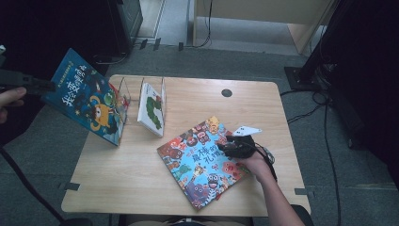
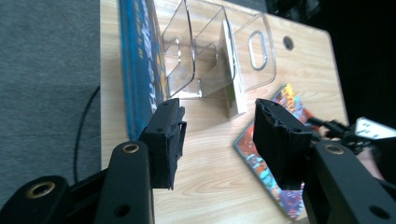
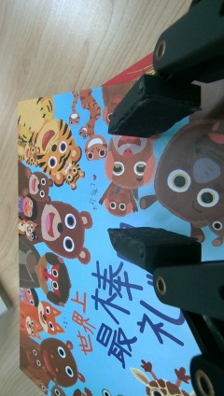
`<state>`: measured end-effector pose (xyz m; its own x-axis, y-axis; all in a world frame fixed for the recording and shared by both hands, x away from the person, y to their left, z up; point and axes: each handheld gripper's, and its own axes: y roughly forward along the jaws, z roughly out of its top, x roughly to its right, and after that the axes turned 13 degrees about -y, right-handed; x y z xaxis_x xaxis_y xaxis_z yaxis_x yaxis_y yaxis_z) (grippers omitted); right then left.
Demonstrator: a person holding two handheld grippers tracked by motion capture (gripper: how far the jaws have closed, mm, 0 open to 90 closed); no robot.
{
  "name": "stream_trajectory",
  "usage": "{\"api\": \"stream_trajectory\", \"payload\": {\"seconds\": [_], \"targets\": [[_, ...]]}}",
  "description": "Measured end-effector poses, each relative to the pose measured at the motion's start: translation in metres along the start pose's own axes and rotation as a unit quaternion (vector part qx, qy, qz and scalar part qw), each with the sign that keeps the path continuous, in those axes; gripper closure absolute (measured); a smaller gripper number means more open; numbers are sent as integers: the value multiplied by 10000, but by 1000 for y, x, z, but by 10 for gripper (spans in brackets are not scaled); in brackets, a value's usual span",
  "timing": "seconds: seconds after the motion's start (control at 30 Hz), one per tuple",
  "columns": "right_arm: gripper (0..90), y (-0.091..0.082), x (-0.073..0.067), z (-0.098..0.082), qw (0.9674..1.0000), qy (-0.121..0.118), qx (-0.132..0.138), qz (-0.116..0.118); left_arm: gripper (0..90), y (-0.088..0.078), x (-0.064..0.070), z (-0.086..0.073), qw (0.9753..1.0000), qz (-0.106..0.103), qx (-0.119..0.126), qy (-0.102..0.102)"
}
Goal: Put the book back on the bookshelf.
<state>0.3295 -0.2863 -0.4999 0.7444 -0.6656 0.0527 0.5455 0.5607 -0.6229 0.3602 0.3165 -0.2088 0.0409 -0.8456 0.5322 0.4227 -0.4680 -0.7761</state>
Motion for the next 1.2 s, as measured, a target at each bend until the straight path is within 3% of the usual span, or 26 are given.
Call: {"api": "stream_trajectory", "payload": {"seconds": [0.2, 0.63, 1.2], "targets": [[443, 0, 0, 1, 10000, 15, -28, 20, 513, 20, 11, -13, 9996, -211, -97, 146], [460, -2, 4, 2, 9999, 7, -131, 51, 493, 73, 31, -37, 9971, -453, -423, 442], [470, -4, 4, 2, 9999, -22, -157, 25, 481, 112, 44, -65, 9943, -652, -458, 711]]}}
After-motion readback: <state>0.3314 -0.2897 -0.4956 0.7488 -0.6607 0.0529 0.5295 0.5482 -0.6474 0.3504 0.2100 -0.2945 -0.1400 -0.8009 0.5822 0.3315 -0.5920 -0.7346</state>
